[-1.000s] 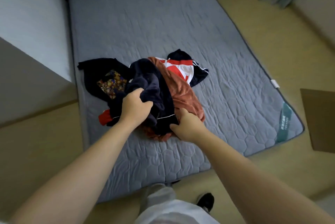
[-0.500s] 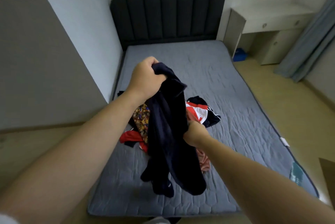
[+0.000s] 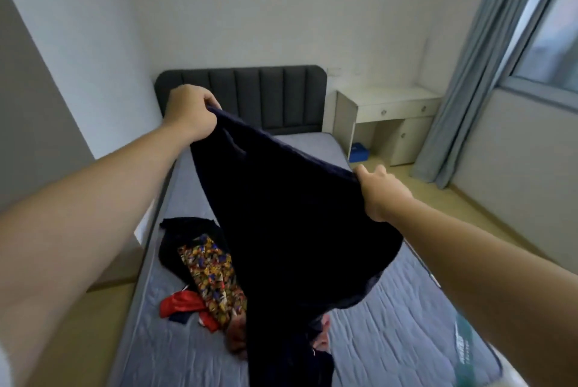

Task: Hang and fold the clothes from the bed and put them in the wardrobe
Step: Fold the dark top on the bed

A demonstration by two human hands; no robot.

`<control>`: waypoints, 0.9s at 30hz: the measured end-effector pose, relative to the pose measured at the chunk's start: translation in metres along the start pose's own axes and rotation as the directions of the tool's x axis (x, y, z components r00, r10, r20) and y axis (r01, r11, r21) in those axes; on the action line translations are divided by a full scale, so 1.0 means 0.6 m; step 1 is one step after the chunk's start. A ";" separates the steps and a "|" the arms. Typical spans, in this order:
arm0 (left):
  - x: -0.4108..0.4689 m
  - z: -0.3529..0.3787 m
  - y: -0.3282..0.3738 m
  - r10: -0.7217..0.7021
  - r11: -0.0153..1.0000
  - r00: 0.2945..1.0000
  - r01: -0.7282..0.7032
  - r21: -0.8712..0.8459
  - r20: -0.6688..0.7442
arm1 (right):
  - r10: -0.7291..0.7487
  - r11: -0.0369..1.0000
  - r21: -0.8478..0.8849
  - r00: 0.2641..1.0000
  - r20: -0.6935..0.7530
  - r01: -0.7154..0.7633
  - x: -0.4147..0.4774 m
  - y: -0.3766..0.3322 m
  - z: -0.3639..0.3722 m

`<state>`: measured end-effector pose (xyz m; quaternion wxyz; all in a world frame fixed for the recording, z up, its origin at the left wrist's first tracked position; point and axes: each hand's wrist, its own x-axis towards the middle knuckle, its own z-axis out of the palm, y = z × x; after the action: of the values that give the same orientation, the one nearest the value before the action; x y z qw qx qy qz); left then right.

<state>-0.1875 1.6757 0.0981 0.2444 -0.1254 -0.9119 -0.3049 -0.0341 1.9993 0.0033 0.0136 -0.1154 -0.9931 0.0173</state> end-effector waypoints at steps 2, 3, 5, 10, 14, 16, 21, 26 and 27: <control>0.022 -0.011 0.003 -0.079 0.997 0.995 0.077 -0.028 -0.053 | 0.102 0.977 -0.166 0.976 -0.194 -0.135 -0.006 0.060 -0.005; 0.028 -0.013 0.006 -0.131 0.990 0.989 0.127 -0.058 -0.065 | 0.208 0.954 -0.158 0.943 -0.260 -0.254 -0.010 0.086 -0.005; 0.033 -0.009 0.019 -0.204 0.973 0.978 0.198 -0.117 -0.049 | 0.533 0.846 0.111 0.819 -0.214 -0.522 -0.014 0.119 0.004; 0.022 0.028 0.078 -0.191 0.968 0.981 0.195 -0.155 0.043 | 0.768 0.116 0.863 0.595 0.235 -0.491 0.005 0.129 0.029; 0.041 0.043 0.077 -0.423 0.835 0.900 0.433 -0.340 0.107 | 0.725 0.367 0.835 0.688 0.020 -0.410 -0.003 0.124 0.027; 0.051 0.039 0.065 -0.536 0.696 0.827 0.547 -0.466 0.170 | 0.450 0.730 0.614 0.888 -0.099 -0.301 -0.016 0.143 0.023; 0.058 0.040 0.050 -0.625 0.582 0.767 0.583 -0.568 0.146 | 0.238 0.971 0.047 0.967 -0.091 -0.234 -0.006 0.195 0.019; 0.084 0.092 0.045 -0.598 0.580 0.783 0.570 -0.582 0.171 | 0.703 0.573 0.538 0.708 0.064 -0.618 0.058 0.234 0.021; 0.094 0.105 0.044 -0.602 0.572 0.777 0.581 -0.579 0.185 | 0.709 0.519 0.582 0.696 0.116 -0.626 0.072 0.242 0.018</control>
<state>-0.2486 1.7396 0.0968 0.0896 0.1200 -0.7485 -0.6460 -0.0432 2.1501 -0.0119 0.1080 -0.4788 -0.8124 0.3148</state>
